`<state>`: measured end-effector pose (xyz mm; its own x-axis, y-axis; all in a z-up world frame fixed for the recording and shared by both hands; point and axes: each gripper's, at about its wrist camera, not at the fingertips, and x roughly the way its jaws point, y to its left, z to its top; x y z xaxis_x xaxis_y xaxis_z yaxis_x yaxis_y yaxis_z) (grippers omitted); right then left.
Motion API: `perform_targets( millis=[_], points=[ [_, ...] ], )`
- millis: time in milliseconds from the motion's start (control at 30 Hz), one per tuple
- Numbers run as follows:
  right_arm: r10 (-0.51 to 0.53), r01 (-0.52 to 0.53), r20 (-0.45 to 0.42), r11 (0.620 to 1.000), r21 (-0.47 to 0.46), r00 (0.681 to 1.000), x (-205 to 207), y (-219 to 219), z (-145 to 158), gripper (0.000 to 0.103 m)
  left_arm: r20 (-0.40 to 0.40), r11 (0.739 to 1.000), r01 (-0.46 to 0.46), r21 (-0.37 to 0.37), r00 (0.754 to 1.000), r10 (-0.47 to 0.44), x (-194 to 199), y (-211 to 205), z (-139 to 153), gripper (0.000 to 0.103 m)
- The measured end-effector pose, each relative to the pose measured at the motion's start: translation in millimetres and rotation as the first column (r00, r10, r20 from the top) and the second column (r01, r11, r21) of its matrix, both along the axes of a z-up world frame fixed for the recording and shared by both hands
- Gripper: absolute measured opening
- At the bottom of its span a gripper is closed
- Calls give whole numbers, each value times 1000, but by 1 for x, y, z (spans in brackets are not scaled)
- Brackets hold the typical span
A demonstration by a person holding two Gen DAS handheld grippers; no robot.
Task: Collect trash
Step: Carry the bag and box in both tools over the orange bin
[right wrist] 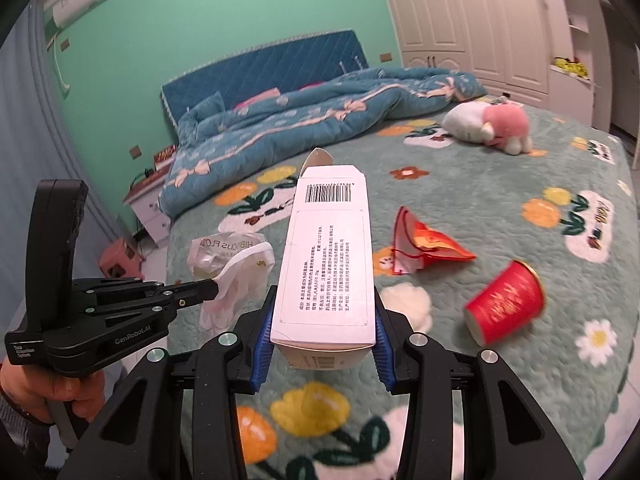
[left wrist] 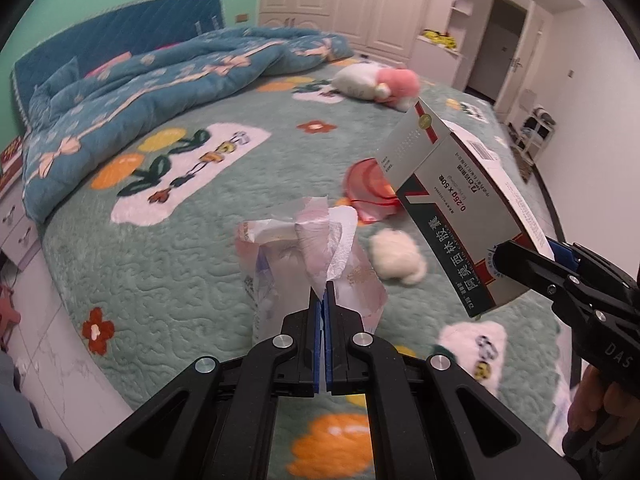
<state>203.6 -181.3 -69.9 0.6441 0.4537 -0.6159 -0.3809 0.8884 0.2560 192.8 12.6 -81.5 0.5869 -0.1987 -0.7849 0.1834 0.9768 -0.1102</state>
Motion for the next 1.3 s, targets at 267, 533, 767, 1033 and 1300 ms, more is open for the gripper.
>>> perform_targets(
  millis=[267, 533, 767, 1033, 1300],
  points=[
    [-108, 107, 15, 993, 59, 994, -53, -60, 14, 42, 46, 994, 112, 6, 993, -112, -28, -47, 21, 3],
    [-255, 251, 34, 964, 89, 966, -105, -126, 20, 42, 76, 964, 265, 26, 961, -266, -49, -110, 32, 3],
    [-381, 375, 34, 920, 108, 924, -154, -185, 19, 42, 74, 906, 421, 34, 903, -422, -65, -177, 30, 3],
    [-581, 575, 10, 808, 130, 814, -227, -271, 8, 42, 50, 778, 627, 40, 776, -628, -97, -275, 21, 3],
    [-737, 735, -36, 669, 109, 675, -298, -341, -12, 42, 10, 611, 791, 36, 611, -792, -135, -364, 1, 3]
  ],
)
